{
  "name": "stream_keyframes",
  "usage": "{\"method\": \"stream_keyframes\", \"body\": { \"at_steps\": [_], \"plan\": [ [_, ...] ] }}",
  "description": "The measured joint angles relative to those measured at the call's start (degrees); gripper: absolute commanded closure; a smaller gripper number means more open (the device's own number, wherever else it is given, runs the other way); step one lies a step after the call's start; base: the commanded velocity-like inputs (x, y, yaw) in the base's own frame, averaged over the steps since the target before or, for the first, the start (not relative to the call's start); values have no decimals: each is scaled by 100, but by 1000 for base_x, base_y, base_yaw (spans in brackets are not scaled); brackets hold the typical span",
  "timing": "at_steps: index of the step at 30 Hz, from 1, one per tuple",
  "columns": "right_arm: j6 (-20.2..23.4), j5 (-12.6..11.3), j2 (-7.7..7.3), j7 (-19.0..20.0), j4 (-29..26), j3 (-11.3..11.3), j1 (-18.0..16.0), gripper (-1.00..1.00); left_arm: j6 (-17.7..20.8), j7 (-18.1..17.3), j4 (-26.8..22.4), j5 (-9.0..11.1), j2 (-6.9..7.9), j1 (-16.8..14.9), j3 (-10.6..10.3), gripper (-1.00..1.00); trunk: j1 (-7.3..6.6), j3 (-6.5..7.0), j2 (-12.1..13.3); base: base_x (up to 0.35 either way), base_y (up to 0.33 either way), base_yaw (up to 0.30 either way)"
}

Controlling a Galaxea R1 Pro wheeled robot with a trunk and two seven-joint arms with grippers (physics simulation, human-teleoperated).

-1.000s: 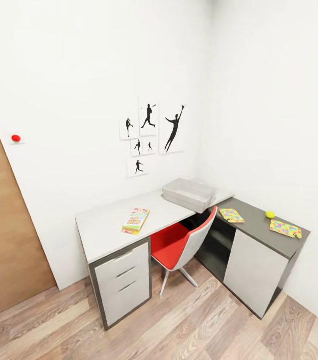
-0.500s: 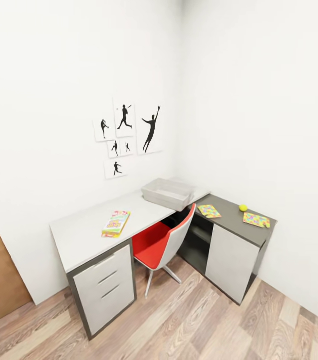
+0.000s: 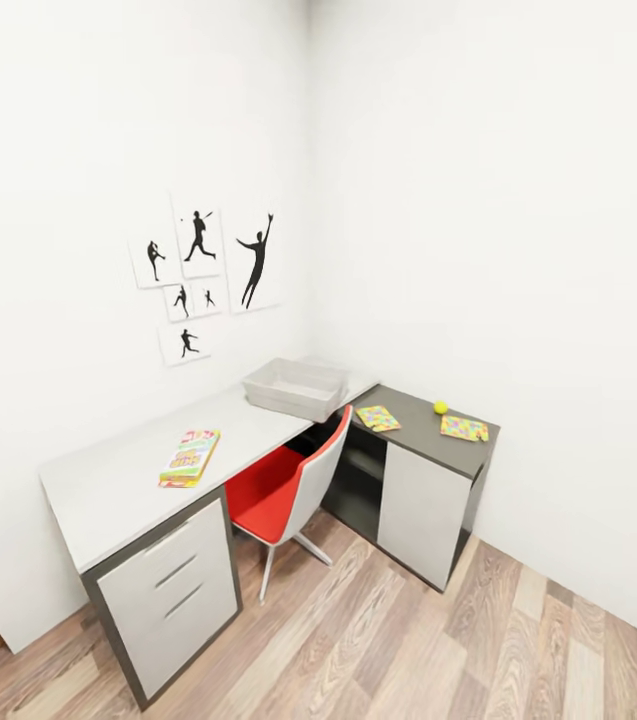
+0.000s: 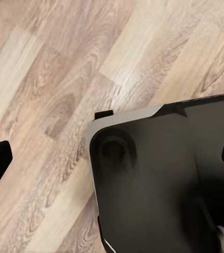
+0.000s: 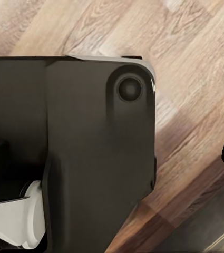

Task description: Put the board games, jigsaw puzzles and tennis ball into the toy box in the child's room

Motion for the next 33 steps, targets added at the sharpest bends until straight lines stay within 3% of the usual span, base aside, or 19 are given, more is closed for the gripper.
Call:
{"method": "stream_keyframes", "body": {
  "at_steps": [33],
  "plan": [
    [-10, 1, -6, 0, 0, 0, 0, -100, -14, 0, 0, -2, 0, 1, -4, -100, 0, 144, 0, 0, 0, -276]
  ]
}}
